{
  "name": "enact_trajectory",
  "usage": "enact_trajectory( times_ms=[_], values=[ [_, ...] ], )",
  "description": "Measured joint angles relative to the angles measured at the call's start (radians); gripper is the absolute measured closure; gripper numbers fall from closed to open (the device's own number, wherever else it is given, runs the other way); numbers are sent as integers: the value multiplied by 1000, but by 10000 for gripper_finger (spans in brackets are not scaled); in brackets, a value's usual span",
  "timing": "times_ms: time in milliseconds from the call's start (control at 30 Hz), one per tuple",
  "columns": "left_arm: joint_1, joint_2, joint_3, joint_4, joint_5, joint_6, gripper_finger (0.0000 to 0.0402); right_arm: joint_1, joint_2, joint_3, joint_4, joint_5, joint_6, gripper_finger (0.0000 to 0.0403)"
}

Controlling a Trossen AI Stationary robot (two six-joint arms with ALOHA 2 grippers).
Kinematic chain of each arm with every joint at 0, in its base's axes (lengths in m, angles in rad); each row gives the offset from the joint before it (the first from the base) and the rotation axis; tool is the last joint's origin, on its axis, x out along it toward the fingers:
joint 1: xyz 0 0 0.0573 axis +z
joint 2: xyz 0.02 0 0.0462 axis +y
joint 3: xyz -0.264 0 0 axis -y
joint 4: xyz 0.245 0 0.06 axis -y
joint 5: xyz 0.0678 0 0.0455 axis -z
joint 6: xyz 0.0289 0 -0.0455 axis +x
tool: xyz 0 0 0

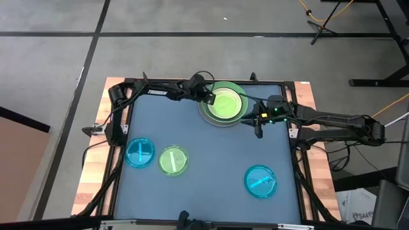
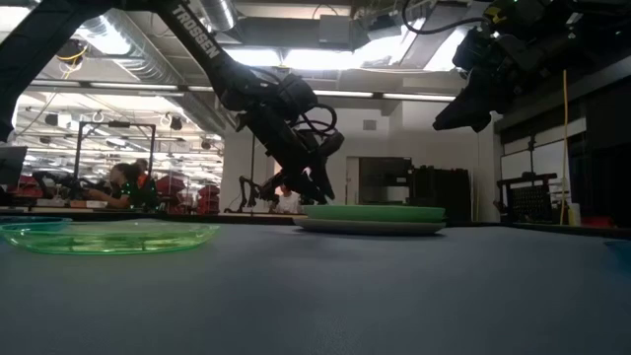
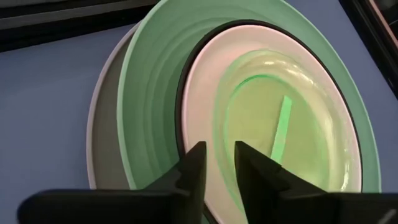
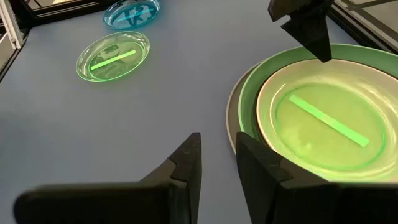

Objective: Stack plastic plates
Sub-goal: Stack the small green plate on the medium white plate, then stack the small blue plate on the small green plate

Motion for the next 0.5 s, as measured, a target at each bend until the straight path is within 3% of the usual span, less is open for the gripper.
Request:
enact_trajectory(
  times_ms=[167,500],
  values=[
    [-21,0,0,0,-47,2,307,0,0,0,0,0,0,313],
    [-42,-1,0,0,-37,32,304,0,0,0,-61,0,4,313]
  ],
)
